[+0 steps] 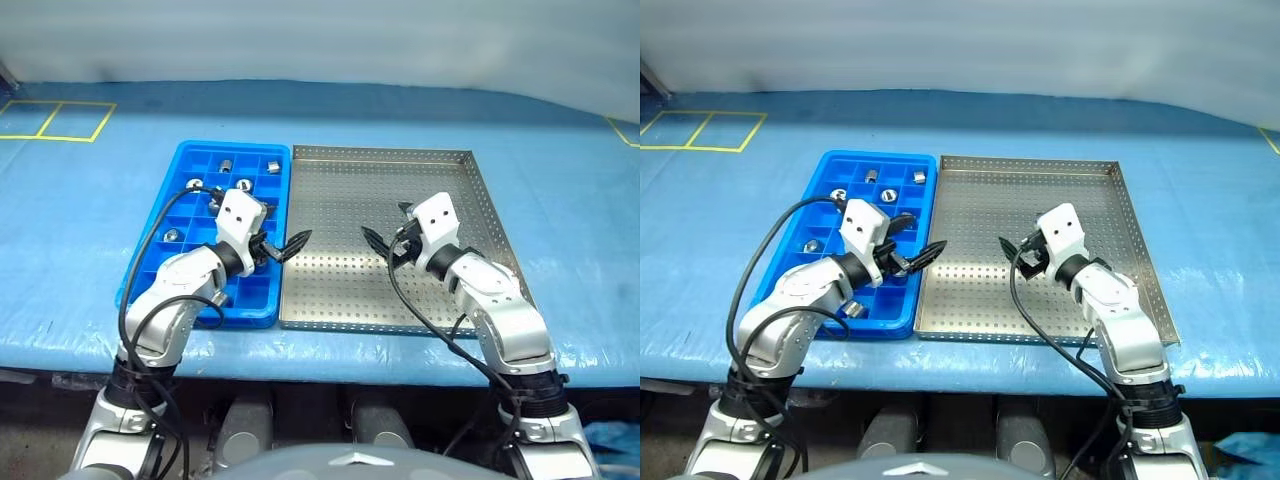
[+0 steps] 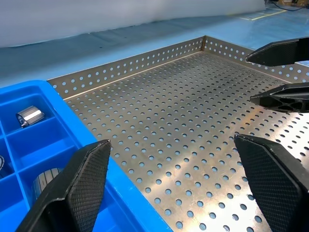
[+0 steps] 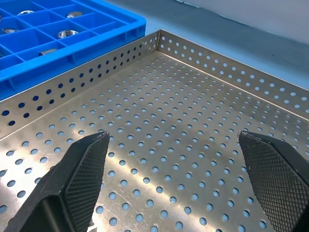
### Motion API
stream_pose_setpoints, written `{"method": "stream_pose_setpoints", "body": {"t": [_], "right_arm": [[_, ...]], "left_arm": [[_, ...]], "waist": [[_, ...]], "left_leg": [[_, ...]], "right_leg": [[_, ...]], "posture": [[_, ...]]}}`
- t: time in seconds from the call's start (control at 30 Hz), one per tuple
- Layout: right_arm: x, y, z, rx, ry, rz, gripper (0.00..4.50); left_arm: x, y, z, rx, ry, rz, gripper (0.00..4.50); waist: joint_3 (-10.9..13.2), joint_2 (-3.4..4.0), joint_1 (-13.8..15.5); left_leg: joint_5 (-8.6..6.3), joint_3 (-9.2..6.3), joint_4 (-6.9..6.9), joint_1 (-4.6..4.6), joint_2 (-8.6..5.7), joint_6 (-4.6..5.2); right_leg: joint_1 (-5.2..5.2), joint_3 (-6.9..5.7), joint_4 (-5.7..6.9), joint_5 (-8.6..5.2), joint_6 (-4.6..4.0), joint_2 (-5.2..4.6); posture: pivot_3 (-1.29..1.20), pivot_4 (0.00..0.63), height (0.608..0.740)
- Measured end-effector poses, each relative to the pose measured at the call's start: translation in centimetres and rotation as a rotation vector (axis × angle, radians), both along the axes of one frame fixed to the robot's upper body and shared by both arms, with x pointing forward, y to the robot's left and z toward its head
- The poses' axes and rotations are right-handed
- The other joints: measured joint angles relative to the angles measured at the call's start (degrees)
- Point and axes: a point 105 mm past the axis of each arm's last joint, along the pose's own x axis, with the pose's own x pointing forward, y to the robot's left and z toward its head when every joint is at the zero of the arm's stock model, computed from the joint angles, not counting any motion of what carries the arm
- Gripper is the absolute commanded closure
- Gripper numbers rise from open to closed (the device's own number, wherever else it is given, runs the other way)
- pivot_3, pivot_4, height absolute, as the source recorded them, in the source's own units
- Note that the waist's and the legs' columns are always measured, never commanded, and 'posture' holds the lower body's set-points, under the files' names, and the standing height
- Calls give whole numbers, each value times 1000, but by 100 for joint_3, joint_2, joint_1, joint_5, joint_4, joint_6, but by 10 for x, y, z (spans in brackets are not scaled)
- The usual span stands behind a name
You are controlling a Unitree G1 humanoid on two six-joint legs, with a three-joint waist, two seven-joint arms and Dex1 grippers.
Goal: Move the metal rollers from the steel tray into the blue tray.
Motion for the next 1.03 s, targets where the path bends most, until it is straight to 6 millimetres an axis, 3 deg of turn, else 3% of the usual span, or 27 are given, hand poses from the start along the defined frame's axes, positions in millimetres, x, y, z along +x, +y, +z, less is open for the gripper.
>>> {"method": "stream_pose_setpoints", "body": {"t": [0.67,1.03], "right_arm": [[4,9,10,11,-37,40,0],[1,2,6,21,-33,-6,0]], "left_arm": [[5,6,3,22,-29,16,44],[8,-8,7,-7,-43,12,44]], "waist": [[0,0,-3],[0,0,-26]], "left_leg": [[0,-1,0,1,0,0],[0,1,4,1,0,0]], "right_leg": [[0,0,1,1,1,0],[1,2,1,3,5,1]], "posture": [[72,150,740],[23,150,740]]}}
